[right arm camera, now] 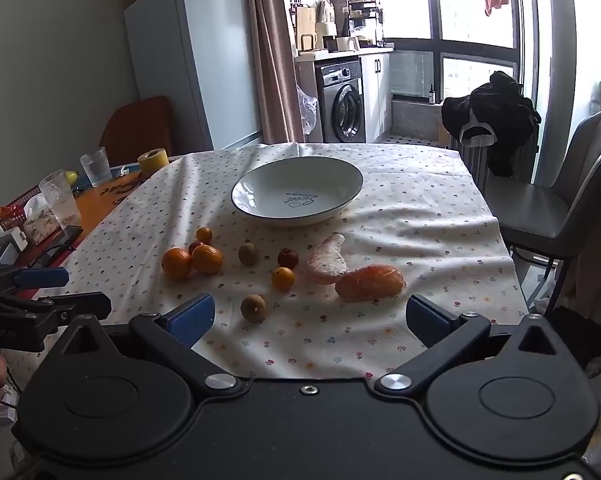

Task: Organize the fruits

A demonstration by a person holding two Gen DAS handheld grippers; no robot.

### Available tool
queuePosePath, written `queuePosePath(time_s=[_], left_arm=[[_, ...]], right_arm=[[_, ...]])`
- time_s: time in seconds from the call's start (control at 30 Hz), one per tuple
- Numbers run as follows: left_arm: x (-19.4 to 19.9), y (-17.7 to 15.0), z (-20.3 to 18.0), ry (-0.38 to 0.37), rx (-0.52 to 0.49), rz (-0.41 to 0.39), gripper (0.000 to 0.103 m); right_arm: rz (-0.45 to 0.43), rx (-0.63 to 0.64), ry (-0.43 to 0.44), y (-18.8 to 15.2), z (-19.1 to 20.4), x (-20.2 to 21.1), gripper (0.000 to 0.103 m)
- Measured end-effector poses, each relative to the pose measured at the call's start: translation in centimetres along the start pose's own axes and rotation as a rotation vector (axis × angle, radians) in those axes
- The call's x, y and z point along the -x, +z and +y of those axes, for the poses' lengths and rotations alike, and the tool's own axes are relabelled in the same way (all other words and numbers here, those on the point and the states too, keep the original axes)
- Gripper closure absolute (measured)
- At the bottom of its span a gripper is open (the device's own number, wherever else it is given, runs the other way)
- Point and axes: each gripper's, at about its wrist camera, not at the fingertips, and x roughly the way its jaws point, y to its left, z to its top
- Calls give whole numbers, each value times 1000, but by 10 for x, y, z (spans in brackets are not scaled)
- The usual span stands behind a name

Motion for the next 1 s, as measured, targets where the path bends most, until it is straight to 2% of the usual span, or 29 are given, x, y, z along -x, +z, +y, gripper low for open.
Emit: queuePosePath(time_s=[1.0], left_arm=[[4, 3, 0, -21, 3, -16, 0]], right_arm=[[-12, 31, -14, -1, 3, 2, 0]])
